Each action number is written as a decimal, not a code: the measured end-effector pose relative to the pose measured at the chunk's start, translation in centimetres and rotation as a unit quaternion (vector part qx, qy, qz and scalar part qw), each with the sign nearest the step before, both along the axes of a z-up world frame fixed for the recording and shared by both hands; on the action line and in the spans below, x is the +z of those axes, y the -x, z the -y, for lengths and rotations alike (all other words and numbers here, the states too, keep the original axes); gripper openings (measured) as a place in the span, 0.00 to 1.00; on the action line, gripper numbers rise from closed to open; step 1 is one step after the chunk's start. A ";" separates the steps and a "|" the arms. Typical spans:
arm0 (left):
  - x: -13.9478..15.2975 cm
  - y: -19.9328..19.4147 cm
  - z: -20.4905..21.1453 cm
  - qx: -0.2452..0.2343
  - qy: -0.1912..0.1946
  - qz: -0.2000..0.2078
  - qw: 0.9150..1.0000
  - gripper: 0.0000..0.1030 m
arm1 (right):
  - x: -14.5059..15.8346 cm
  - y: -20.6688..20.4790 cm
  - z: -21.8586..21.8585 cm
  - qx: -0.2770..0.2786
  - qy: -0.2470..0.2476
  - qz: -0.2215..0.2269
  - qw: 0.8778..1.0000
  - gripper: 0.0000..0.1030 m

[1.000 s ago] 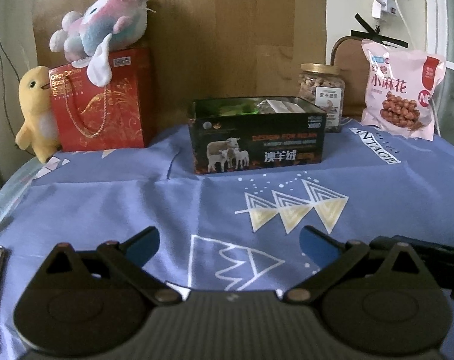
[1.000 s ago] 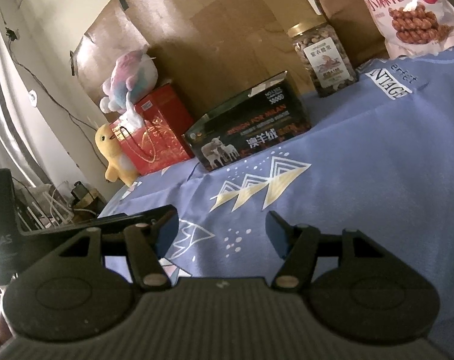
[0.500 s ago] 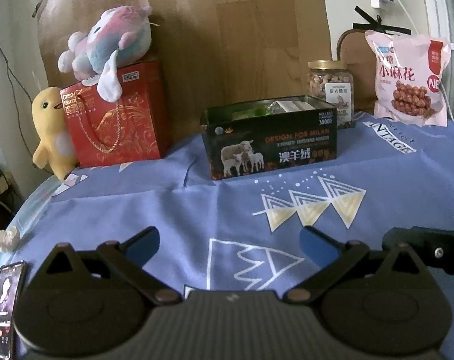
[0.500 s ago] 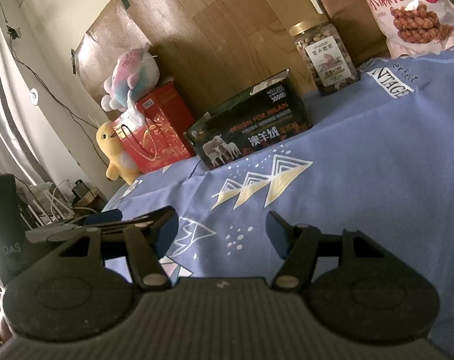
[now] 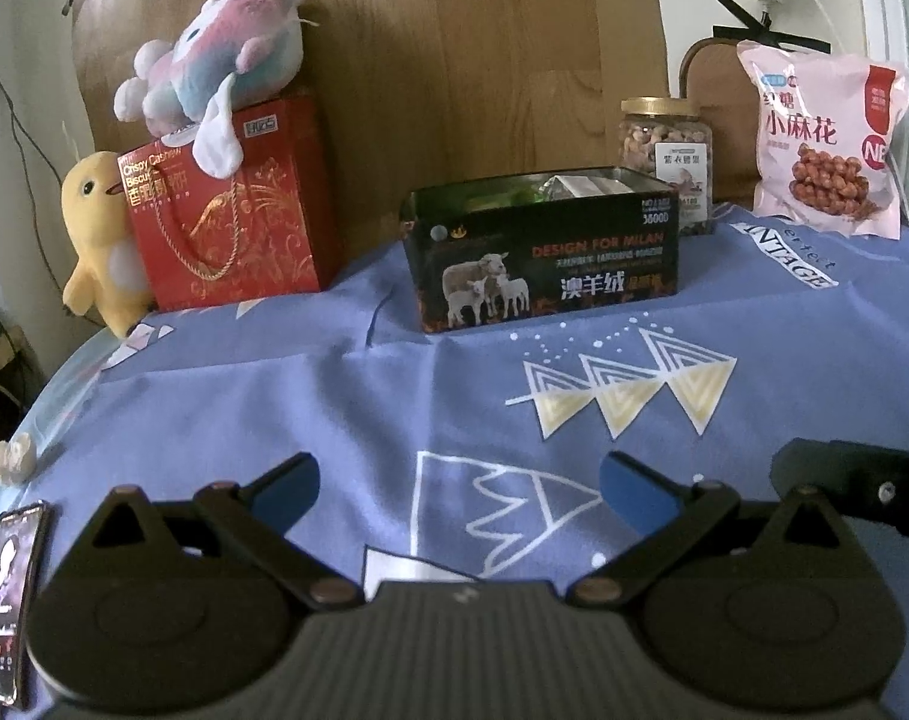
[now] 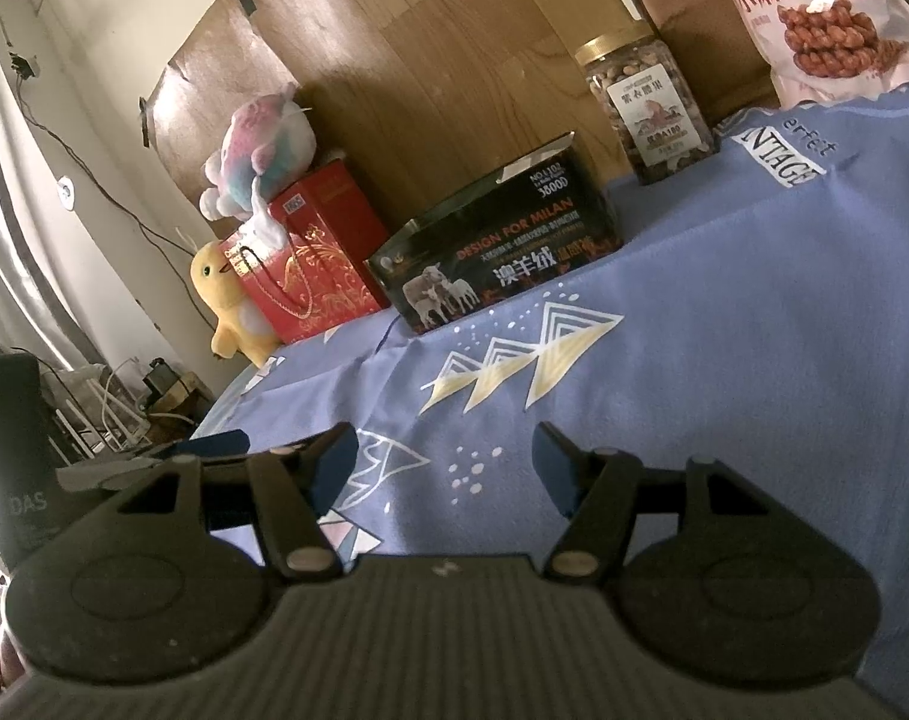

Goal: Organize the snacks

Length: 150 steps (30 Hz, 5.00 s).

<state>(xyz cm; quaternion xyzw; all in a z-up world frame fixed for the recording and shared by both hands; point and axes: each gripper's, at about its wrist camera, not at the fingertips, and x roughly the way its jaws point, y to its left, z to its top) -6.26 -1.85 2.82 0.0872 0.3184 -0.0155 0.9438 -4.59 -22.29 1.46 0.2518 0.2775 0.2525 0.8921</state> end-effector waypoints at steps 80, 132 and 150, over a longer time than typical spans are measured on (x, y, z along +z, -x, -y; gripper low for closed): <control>-0.5 0.8 -1.2 0.060 -0.010 -0.027 0.998 1.00 | -0.1 0.7 0.0 -0.006 0.001 0.006 1.000 0.66; -1.4 0.1 -0.4 0.041 -0.001 -0.071 0.997 1.00 | -0.6 0.7 0.1 -0.014 -0.003 0.000 1.000 0.69; -1.1 0.3 -0.5 0.010 0.025 -0.072 0.997 1.00 | -0.7 0.9 -0.1 -0.018 -0.003 0.001 1.000 0.69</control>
